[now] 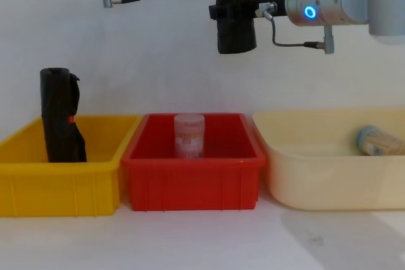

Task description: Pick up the garbage bag with the one hand and transfer it to the other hand.

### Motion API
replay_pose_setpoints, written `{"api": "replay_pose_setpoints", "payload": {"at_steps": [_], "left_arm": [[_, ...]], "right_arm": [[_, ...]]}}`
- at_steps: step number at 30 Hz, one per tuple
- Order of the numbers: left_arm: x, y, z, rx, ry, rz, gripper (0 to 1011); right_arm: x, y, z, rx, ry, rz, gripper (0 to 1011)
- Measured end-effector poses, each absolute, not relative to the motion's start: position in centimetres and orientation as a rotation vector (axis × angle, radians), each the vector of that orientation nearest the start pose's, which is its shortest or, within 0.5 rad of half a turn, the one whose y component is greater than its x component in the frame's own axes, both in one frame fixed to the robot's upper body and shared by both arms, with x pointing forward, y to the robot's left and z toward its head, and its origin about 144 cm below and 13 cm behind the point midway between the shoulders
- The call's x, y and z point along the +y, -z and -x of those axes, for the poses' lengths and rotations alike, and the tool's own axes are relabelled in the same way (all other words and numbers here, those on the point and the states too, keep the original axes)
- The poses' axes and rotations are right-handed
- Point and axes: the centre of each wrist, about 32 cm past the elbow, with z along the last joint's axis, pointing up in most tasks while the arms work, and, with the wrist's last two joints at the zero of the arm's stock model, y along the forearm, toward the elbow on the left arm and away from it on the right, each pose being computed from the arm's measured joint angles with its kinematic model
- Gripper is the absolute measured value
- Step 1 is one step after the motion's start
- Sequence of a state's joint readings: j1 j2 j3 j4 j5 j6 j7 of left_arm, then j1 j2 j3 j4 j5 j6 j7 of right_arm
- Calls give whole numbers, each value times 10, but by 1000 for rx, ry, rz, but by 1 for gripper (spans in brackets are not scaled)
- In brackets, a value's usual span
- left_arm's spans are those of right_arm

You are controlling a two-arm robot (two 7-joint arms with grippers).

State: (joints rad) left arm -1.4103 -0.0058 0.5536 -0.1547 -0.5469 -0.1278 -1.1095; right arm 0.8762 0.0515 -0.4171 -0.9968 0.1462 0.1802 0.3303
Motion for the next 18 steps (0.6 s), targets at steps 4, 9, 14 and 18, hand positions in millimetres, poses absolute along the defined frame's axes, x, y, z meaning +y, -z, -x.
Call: {"api": "replay_pose_setpoints", "payload": {"at_steps": [4, 9, 14, 18], "left_arm": [[198, -1388, -736, -96, -374, 29, 394], [198, -1388, -736, -96, -374, 29, 394], [198, -1388, -736, -96, -374, 29, 394], [198, -1388, -736, -96, -374, 29, 394]], "right_arm": [[-141, -1327, -657, -192, 954, 114, 516], [-141, -1326, -657, -192, 955, 115, 516], [-140, -1326, -657, -192, 955, 115, 516], [-140, -1326, -657, -193, 955, 116, 516]]}}
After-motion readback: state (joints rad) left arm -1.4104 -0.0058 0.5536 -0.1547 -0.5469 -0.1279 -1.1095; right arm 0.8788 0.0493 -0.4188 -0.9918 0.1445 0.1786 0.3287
